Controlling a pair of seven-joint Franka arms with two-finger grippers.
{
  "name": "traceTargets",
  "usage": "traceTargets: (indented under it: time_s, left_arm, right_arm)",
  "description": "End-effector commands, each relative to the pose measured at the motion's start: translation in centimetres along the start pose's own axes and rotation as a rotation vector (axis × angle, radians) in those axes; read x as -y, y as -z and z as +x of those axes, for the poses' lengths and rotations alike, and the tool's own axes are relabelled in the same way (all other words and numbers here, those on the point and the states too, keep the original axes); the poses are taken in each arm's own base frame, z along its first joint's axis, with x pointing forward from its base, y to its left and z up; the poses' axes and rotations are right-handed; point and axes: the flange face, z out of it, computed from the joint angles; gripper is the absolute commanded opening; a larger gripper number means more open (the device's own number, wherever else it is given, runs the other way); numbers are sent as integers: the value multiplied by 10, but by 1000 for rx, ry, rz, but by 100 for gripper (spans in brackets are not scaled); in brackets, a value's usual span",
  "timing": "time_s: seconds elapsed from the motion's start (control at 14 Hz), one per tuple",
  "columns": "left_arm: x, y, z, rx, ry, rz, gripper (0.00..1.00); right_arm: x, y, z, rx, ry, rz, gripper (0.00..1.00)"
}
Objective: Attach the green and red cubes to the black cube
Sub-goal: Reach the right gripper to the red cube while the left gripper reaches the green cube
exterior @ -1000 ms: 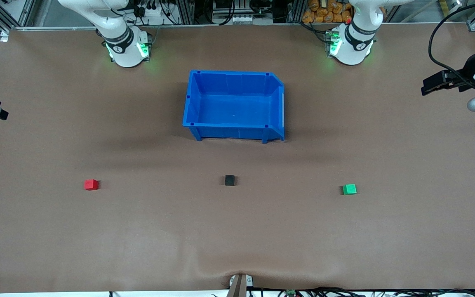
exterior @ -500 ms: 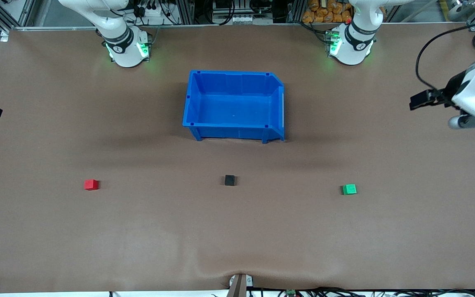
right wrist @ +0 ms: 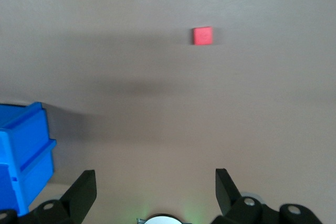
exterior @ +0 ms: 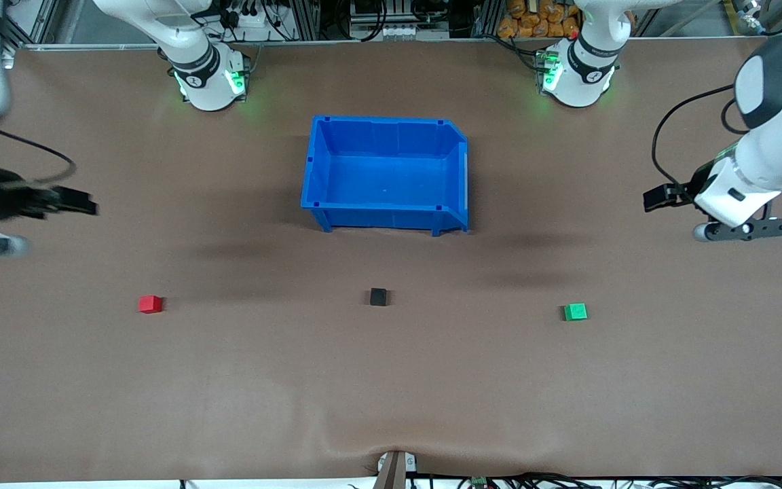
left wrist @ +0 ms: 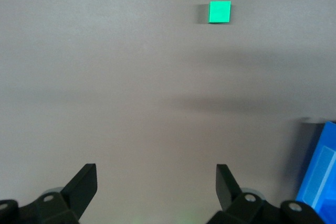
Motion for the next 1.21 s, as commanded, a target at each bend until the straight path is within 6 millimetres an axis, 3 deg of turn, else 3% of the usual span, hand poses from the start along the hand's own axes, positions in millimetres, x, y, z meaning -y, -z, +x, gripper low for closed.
traceTargets:
  time_s: [0.0, 0.14, 0.36, 0.5, 0.71, 0.93, 1.14]
  left_arm:
    - [-5, -26, 18, -27, 0, -14, 100]
    - [-8, -56, 42, -69, -1, -29, 100]
    - [-12, -92, 63, -81, -2, -42, 100]
    - [-10, -101, 77, -85, 4, -49, 100]
    - [-19, -112, 102, -88, -7, -59, 100]
    - [-34, -129, 126, -85, -24, -66, 100]
    - [-52, -151, 135, -103, -47, -72, 100]
  right_arm:
    - [10, -29, 25, 45, 12, 46, 100]
    - [8, -61, 44, 79, -2, 136, 100]
    - [-25, -91, 61, 72, 110, 196, 100]
    - [-56, -103, 68, -17, 282, 211, 100]
    - [-85, -143, 70, -71, 430, 232, 100]
    - [-95, -154, 78, -174, 628, 164, 100]
    - [-109, -173, 83, -248, 751, 122, 100]
